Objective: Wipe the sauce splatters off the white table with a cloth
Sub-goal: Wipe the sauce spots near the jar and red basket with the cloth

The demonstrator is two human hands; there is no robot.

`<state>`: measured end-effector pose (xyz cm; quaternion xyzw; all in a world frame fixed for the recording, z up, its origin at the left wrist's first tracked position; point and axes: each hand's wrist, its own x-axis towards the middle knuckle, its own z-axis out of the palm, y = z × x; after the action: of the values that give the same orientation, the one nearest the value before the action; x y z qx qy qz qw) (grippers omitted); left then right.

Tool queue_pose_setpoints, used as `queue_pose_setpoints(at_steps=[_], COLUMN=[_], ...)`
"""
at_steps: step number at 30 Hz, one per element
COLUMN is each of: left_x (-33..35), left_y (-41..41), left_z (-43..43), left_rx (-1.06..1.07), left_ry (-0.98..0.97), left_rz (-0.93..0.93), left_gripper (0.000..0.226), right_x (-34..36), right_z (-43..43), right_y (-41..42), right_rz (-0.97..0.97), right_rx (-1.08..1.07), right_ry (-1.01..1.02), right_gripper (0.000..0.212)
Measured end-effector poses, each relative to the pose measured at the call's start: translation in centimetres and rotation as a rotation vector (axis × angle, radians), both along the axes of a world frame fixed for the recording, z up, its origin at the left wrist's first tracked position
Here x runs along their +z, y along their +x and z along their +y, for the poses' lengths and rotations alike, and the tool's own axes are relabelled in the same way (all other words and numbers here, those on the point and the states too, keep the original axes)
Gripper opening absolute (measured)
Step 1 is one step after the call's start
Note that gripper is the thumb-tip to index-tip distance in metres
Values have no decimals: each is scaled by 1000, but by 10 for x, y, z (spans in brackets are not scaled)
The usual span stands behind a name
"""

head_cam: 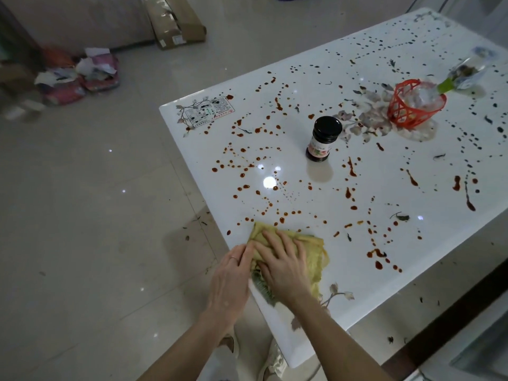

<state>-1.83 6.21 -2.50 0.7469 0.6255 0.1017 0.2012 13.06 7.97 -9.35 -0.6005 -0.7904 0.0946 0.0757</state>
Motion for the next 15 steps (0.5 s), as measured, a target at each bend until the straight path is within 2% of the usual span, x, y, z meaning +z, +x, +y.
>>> queue_pose_setpoints(at_steps=[5, 10, 15], left_x=[1, -8, -2], left_y=[4, -1, 7], left_z=[7, -1, 2], left_rx=[-37, -21, 22], left_ry=[25, -24, 0], left_rz=[-11, -43, -76], left_gripper=[58, 51, 58], right_x=[4, 3, 3], right_z=[-11, -61, -7], right_y=[5, 1, 5], right_rz=[13, -27, -40], right_rx=[-216, -87, -79], right_ry=[-19, -48, -26], right_gripper=[51, 60, 52])
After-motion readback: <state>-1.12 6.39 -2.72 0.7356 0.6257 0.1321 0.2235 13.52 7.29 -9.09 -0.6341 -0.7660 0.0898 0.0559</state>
